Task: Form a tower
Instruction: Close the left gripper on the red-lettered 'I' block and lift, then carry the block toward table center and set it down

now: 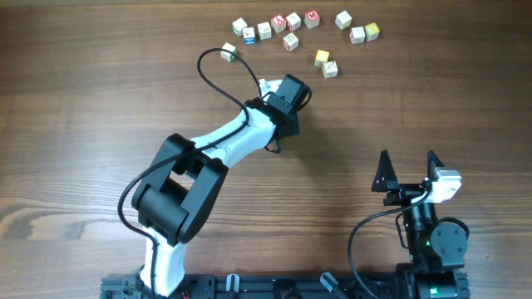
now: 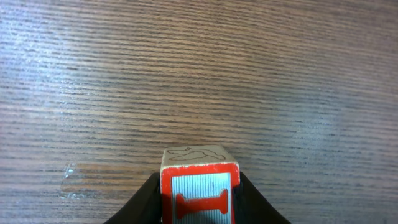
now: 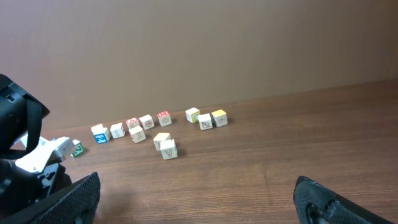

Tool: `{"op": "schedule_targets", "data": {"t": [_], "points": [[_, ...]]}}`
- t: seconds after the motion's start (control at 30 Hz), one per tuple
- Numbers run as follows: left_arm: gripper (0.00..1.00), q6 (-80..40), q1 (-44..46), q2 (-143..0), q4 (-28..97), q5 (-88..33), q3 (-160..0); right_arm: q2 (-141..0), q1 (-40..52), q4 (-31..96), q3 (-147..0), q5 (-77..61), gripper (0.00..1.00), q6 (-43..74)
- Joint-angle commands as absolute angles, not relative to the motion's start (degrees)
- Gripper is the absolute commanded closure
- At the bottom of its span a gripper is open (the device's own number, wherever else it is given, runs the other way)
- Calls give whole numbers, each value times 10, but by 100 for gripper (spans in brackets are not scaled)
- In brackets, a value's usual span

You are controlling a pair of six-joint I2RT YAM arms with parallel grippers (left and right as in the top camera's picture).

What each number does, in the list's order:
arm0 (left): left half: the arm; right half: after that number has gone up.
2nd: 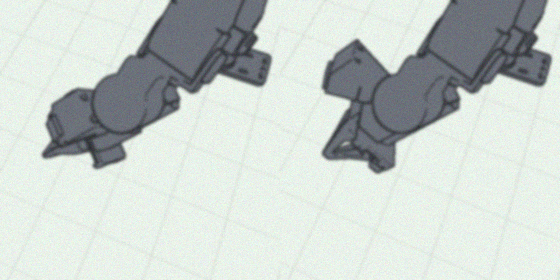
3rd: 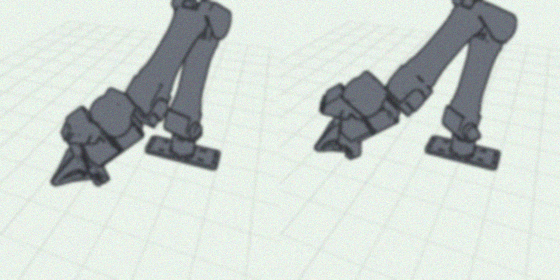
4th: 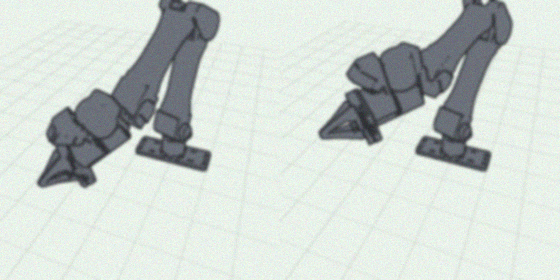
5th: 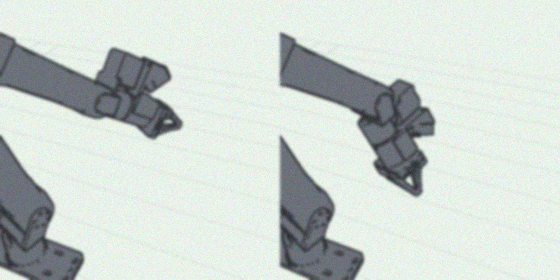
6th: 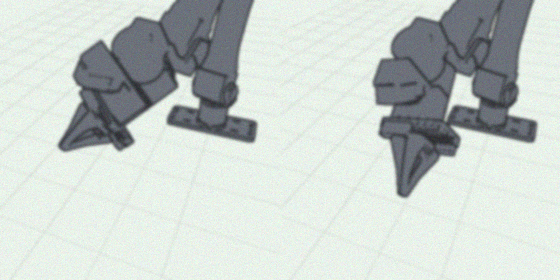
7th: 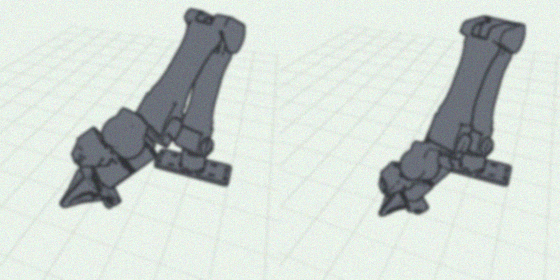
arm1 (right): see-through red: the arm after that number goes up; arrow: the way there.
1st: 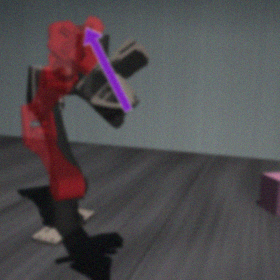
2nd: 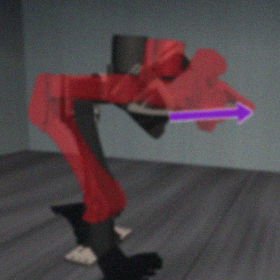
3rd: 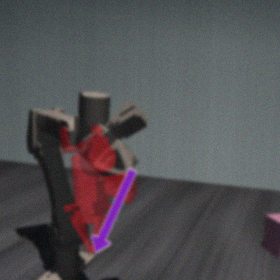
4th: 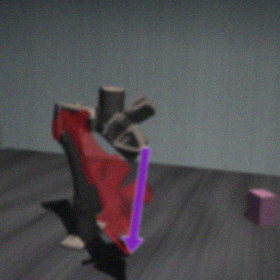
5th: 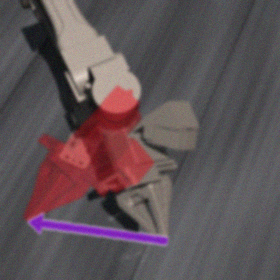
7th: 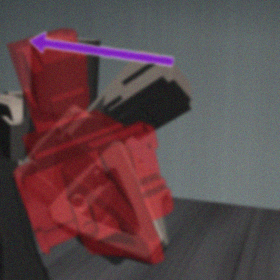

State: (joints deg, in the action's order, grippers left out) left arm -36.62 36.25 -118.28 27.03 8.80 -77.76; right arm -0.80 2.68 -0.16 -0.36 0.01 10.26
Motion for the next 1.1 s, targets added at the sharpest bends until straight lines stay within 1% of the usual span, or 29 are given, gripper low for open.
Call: {"op": "schedule_targets", "data": {"t": [0.0, 0.13, 0.3, 0.43, 0.47, 0.53, 0.57, 0.63, 0.77, 0.93, 1.07], "points": [[70, -291, 368, -1191, 278, 64, -768, -8, 23, -3, -3, -5, 0, 107], [70, -256, 380, -1191, 273, 65, -768, -8, 23, -3, -3, -5, 0, 107], [67, -257, 392, -1191, 248, 65, -768, -8, 23, -3, -3, -5, 0, 107], [71, -261, 391, -1192, 246, 68, -768, -8, 23, -3, -3, -5, 0, 107], [71, -277, 391, -1192, 247, 84, -768, -8, 23, -3, -3, -5, 0, 107], [70, -297, 391, -1192, 247, 104, -768, -8, 23, -3, -3, -5, 0, 107], [67, -305, 391, -1192, 246, 107, -768, -8, 23, -3, -3, -5, 0, 107], [65, -305, 391, -1192, 244, 106, -768, -8, 23, -3, -3, -5, 0, 107], [66, -318, 390, -1192, 240, 123, -768, -8, 23, -3, -3, -5, 0, 107], [64, -324, 390, -1192, 234, 126, -768, -8, 23, -3, -3, -5, 0, 107], [57, -324, 390, -1192, 234, 126, -768, -8, 23, -3, -3, -5, 0, 107]]}}
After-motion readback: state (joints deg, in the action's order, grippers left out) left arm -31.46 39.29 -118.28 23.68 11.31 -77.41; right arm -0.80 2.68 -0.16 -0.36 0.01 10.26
